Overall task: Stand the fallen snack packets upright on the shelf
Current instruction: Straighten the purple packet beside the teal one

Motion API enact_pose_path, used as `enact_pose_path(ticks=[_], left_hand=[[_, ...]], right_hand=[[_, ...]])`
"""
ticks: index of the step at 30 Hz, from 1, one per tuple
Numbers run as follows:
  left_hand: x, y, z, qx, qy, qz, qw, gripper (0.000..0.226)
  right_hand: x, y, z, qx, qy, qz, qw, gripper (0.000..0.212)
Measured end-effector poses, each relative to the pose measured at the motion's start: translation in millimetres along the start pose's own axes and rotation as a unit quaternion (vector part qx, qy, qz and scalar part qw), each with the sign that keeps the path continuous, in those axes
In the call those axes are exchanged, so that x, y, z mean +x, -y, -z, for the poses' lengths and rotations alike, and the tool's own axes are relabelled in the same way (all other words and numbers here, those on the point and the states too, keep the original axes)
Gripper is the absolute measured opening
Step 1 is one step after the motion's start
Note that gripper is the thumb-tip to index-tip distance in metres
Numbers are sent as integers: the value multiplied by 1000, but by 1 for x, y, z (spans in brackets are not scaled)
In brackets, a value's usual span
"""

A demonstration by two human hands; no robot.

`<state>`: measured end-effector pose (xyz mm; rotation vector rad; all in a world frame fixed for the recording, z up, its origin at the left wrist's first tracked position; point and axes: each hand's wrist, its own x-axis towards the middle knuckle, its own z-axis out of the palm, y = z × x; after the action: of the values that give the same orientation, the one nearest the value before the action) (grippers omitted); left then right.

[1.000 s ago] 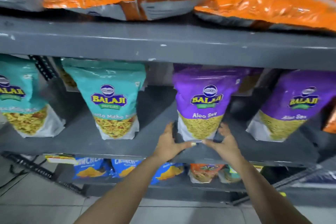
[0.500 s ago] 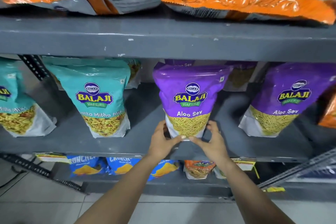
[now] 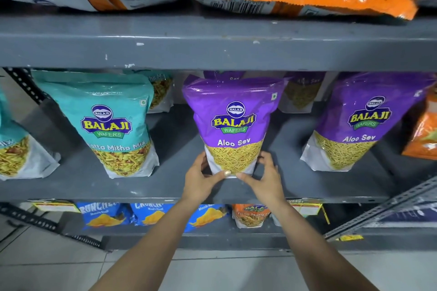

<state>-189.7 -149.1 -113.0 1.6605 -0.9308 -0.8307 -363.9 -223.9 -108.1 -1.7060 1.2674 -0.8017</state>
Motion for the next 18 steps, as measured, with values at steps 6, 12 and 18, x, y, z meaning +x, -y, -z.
enact_pose_path(ticks=[6,12,18], left_hand=[[-10,-3,-2,-27,-42,14,999,91],[-48,-9,-25,-42,-123,-50,990,35],[-52,-42,-115,-38,-9,-120,992,31]], right_hand=[[4,-6,9,39,6,-7,999,65],[-16,-23,87,127,-192,-28,973,26],[-18,-60,179,99,-298,-69,947,36]])
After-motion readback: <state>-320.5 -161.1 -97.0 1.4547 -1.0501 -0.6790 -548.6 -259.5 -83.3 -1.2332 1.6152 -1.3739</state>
